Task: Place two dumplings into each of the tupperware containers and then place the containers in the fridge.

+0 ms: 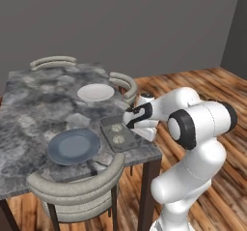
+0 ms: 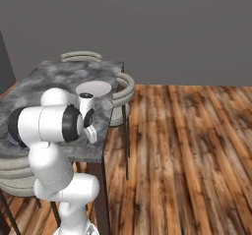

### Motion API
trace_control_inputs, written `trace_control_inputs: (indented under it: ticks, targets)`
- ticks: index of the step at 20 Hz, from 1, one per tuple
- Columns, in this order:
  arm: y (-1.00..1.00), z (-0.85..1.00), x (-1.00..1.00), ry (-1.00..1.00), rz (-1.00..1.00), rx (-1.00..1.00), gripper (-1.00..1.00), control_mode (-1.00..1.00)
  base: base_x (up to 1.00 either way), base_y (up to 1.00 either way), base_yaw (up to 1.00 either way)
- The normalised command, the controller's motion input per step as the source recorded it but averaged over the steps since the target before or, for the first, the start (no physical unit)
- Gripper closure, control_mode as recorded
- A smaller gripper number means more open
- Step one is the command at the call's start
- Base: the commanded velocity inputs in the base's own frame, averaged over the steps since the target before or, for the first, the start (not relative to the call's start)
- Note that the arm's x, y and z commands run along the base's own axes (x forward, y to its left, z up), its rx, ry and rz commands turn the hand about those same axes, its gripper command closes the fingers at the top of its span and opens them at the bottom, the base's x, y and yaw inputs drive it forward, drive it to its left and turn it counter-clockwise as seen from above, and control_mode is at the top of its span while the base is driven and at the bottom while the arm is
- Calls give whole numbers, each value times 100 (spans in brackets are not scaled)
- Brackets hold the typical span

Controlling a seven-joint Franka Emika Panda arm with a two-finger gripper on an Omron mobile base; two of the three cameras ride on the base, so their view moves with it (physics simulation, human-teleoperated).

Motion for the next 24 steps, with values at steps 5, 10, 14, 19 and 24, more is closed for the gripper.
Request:
trace_control_inputs:
  ticks: [5,10,14,19,24]
  targets:
    - [67,0,-50,-9,-31,-9,100,-100,0,0,0]
    - [47,-19,-39,-9,-54,-7,100,-100,0,0,0]
    - [19,-36,1,-13,-37,-4,100,-100,0,0,0]
    - [8,-1,2,-23,-18,0,100,-100,0,0,0]
    - [-24,60,-8,-28,2,16,100,-100,0,0,0]
